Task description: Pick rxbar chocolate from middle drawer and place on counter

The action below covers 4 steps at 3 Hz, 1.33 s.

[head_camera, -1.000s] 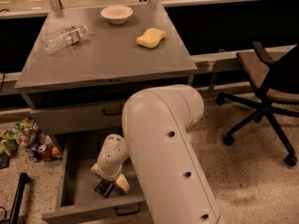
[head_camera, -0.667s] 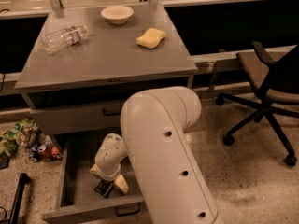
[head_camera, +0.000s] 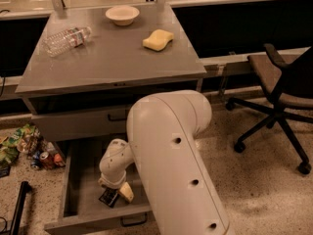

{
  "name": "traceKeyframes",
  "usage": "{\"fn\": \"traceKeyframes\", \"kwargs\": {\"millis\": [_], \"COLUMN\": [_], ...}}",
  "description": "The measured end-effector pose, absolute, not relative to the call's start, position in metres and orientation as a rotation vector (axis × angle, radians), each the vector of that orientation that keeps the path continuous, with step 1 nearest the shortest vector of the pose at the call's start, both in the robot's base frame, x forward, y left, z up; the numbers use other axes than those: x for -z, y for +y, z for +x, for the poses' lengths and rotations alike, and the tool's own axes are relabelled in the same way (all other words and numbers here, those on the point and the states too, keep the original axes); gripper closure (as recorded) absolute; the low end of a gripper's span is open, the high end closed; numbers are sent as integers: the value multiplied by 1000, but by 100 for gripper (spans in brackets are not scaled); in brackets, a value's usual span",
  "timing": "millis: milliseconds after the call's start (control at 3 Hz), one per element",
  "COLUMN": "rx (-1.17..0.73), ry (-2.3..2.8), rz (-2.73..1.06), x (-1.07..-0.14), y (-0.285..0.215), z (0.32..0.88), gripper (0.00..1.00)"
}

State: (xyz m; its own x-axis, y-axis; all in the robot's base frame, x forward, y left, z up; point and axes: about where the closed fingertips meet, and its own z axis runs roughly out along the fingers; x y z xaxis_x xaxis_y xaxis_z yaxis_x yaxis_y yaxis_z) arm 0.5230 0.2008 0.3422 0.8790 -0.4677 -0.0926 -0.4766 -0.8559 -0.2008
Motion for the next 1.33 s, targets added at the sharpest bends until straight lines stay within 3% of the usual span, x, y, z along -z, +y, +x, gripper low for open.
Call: {"fn": "traceKeyframes", "kwargs": {"millis": [667,1333], "rx": [-60,-132], "ry": [721,745], "rz": [-2832,-2877], "x": [-358,-358], "y": [201,215], "z": [523,526], "gripper": [95,100]}}
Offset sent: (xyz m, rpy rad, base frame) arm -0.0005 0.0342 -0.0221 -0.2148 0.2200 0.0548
